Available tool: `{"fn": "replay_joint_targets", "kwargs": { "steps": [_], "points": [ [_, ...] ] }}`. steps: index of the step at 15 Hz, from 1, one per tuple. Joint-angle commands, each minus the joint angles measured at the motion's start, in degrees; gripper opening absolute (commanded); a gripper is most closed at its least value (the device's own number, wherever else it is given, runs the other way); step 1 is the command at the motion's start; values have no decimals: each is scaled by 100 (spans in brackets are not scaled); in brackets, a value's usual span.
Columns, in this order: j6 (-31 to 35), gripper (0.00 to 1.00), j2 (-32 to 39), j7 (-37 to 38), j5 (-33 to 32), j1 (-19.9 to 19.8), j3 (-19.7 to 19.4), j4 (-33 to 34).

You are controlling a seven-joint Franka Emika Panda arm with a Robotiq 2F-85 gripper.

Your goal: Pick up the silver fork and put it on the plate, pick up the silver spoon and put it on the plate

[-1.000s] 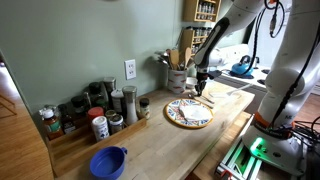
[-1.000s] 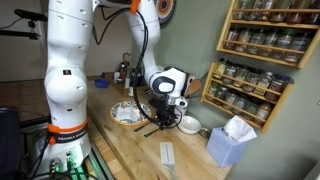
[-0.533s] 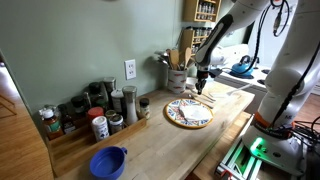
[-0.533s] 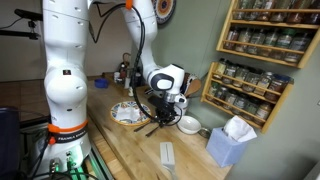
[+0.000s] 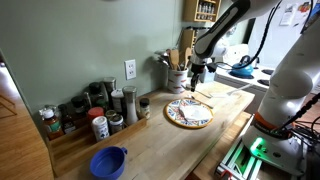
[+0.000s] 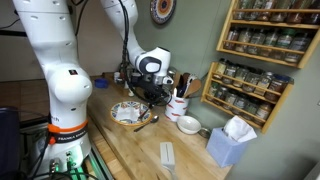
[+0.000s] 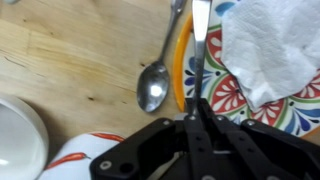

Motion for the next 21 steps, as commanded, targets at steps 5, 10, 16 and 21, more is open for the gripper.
{"fn": "replay_joint_targets", "kwargs": {
  "steps": [5,10,16,21],
  "points": [
    [-944,2,-231,65,707,896,108,107],
    [-1079,7,-225,64,581,840,111,75],
    [-1073,2,12,-62,546,845,100,129],
    [-874,2,315,-369,696,857,116,106]
  ]
}}
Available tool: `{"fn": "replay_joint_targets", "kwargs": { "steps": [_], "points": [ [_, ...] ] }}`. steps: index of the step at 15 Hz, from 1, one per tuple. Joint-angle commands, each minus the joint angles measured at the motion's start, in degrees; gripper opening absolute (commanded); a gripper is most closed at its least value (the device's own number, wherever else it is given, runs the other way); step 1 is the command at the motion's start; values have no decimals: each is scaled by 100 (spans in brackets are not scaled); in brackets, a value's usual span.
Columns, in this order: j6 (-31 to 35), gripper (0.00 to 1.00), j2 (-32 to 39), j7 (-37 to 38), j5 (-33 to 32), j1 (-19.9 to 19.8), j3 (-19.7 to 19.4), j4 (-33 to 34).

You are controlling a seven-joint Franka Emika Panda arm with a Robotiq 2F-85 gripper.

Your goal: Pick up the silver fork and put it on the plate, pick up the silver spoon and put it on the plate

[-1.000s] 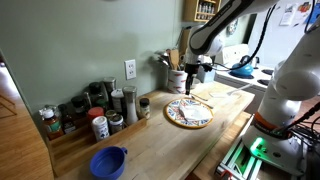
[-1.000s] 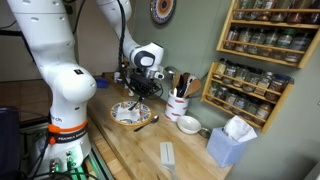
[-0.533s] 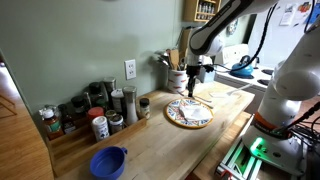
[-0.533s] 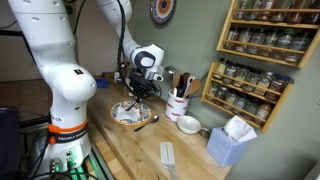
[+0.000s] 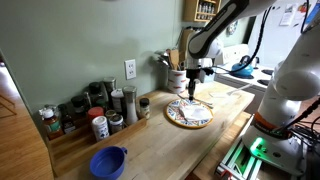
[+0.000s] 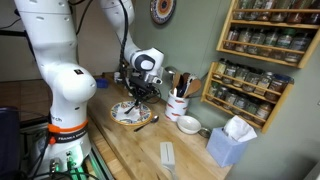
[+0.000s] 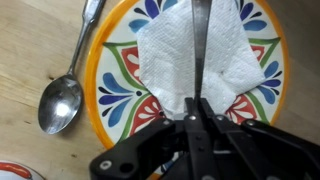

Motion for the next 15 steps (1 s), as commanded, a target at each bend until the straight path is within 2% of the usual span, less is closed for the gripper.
{"fn": "replay_joint_targets", "kwargs": {
  "steps": [1,8,15],
  "points": [
    [195,2,293,-289,147,-8,23,30],
    [388,2,720,-525,315,-46,113,157],
    [345,2,1078,-449,258,-146,287,373]
  ]
}}
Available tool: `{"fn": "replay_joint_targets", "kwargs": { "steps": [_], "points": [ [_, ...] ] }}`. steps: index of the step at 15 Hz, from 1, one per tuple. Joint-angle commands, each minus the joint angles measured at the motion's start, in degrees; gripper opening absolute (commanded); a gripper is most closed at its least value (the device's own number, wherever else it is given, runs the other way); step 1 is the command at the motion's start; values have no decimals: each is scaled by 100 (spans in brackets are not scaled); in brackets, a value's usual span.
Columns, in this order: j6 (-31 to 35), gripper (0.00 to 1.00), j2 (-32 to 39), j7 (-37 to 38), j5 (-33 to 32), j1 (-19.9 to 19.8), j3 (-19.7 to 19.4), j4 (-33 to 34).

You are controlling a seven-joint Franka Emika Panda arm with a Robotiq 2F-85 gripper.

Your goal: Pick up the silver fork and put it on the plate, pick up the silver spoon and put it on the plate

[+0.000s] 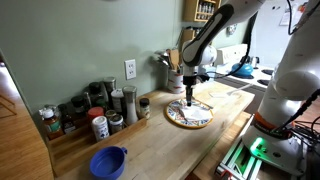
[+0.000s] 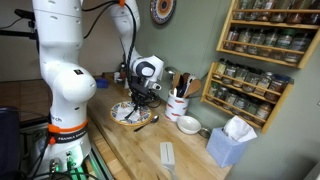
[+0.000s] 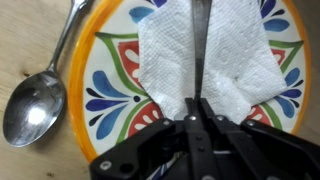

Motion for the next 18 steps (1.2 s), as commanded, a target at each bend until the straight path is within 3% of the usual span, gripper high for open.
{"fn": "replay_joint_targets", "kwargs": {
  "steps": [1,8,9,10,18],
  "points": [
    [55,2,233,-98,113,-144,139,115],
    [61,2,381,-38,40,-297,228,183],
    [49,12,370,-62,58,-311,233,180],
    [31,32,351,-8,6,-325,235,173],
    [-77,91,-507,352,-108,-512,117,-246]
  ]
}}
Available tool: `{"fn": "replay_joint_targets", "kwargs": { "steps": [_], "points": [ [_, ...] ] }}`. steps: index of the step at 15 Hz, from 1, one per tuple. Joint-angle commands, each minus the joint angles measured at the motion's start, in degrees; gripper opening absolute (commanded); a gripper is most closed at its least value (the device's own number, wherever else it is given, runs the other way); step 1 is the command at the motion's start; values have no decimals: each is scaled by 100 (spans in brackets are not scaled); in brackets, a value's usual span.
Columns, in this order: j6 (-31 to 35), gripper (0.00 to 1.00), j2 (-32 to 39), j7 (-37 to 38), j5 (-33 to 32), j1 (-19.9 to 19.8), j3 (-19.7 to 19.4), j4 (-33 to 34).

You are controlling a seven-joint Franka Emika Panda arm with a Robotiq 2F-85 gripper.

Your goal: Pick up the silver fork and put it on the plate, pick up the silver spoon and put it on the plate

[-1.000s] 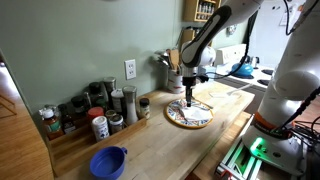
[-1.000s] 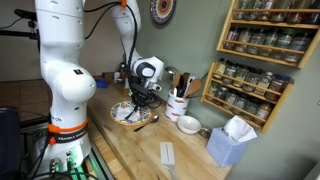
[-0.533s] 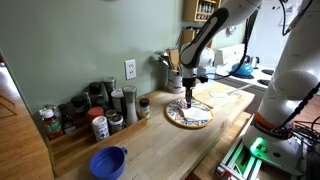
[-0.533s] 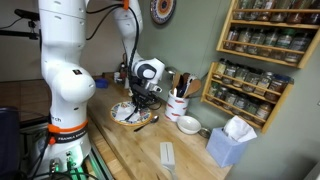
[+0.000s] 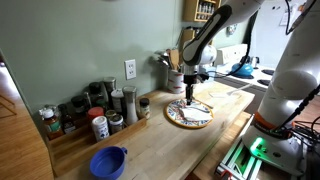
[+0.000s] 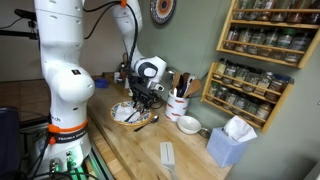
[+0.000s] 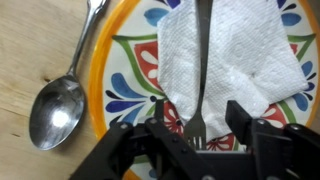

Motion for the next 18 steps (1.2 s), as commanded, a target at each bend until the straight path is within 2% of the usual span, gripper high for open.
{"fn": "replay_joint_targets", "kwargs": {
  "steps": [1,6,7,9,14,18],
  "points": [
    [-116,98,-721,329,-35,-145,-65,-428],
    [-357,100,-1527,1050,-183,-230,-200,-954],
    [-549,100,-1307,1233,-261,-256,-223,-572],
    [-649,100,-1418,1632,-429,-326,-225,-600],
    [-670,100,-1247,3001,-1325,-752,-222,-546],
    [-480,100,-1041,3119,-1611,-945,-364,-552]
  ]
}}
